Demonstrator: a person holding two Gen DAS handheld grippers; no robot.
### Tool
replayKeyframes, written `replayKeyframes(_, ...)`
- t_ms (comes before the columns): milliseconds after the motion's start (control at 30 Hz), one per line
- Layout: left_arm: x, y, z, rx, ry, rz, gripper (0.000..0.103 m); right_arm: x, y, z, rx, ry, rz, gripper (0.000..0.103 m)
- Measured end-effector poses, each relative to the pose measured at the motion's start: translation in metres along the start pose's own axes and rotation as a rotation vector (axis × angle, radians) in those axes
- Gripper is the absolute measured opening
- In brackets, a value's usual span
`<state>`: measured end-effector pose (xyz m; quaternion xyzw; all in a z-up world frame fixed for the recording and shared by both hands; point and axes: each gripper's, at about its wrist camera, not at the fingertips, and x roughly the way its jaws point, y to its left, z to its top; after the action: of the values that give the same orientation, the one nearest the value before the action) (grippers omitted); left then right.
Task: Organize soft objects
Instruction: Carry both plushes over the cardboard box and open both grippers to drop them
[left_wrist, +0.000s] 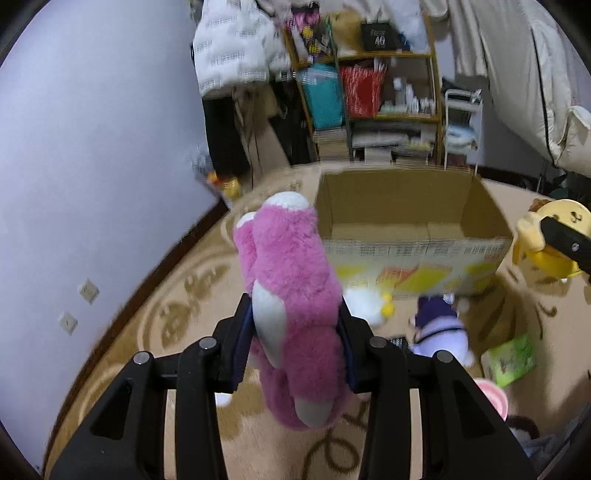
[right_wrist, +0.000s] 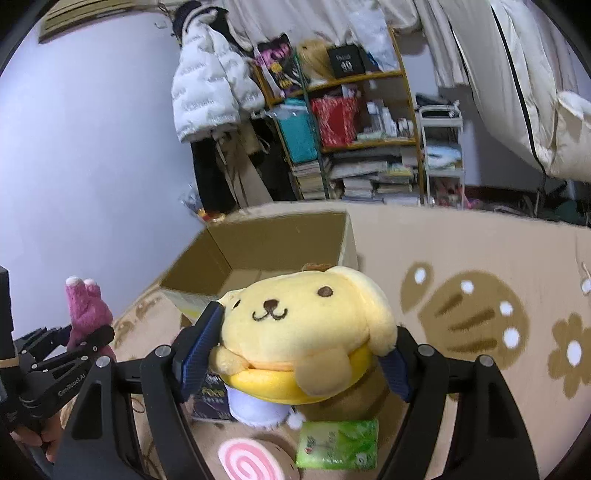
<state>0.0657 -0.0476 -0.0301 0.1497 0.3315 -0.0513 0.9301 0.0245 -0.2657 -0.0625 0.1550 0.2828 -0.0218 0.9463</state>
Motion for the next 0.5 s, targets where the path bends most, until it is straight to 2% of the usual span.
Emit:
replayKeyframes(233, -0.017, -0.001, 0.037, 0.009, -0.132, 0.010, 0.038, 0.003, 0.024, 0.018, -0.110, -0.039, 0.003, 0.082)
replayKeyframes(500, -0.003, -0.006, 0.078, 0.036, -0.205, 0.000, 0.039, 0.019, 0.029, 0.038, -0.160, -0.053, 0.002, 0.082)
